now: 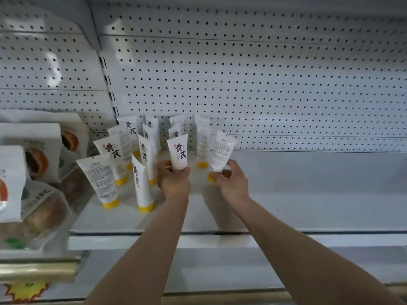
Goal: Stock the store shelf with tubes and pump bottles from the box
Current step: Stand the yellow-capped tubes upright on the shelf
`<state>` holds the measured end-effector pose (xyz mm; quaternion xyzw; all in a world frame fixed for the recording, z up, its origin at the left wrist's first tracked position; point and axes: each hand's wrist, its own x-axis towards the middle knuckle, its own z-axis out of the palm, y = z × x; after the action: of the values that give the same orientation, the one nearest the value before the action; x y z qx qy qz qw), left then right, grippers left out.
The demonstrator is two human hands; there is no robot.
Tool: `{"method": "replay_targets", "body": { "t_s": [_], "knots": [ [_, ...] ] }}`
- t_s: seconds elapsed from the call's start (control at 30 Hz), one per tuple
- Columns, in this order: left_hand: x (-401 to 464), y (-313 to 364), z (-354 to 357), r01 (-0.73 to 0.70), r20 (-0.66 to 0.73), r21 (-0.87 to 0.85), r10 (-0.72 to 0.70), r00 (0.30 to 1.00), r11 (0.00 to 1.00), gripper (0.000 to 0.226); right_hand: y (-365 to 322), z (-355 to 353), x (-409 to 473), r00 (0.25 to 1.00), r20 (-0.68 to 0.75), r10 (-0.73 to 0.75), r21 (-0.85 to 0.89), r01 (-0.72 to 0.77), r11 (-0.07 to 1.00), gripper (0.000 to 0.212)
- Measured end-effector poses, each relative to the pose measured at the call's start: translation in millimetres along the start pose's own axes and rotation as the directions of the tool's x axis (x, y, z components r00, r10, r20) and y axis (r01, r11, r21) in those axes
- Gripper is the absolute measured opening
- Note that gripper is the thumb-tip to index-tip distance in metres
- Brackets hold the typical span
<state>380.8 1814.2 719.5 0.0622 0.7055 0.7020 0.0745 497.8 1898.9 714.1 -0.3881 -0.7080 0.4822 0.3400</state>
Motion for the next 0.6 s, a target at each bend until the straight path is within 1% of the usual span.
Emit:
{"method": "replay_targets", "body": {
  "t_s": [0.17,0.43,0.6],
  "knots": [
    [10.3,-4.7,-2.6,-0.001,-0.006,0.038,0.002,1.0,0.999,0.038,0.7,19.0,6.1,1.0,-0.021,-0.02,-0.076,0.018,0.997,0.042],
    [13.0,-7.4,-4.9,-0.007,0.017,0.097,0.005,1.0,0.995,0.043,11.8,38.3,14.1,0.999,-0.042,0.01,-0.152,-0.017,0.988,0.042],
    [14.7,-9.9,-4.1,-0.008,0.019,0.11,0.006,1.0,0.994,0.043,11.4,39.5,16.3,0.999,-0.049,0.015,-0.183,-0.024,0.983,0.047]
  ]
}}
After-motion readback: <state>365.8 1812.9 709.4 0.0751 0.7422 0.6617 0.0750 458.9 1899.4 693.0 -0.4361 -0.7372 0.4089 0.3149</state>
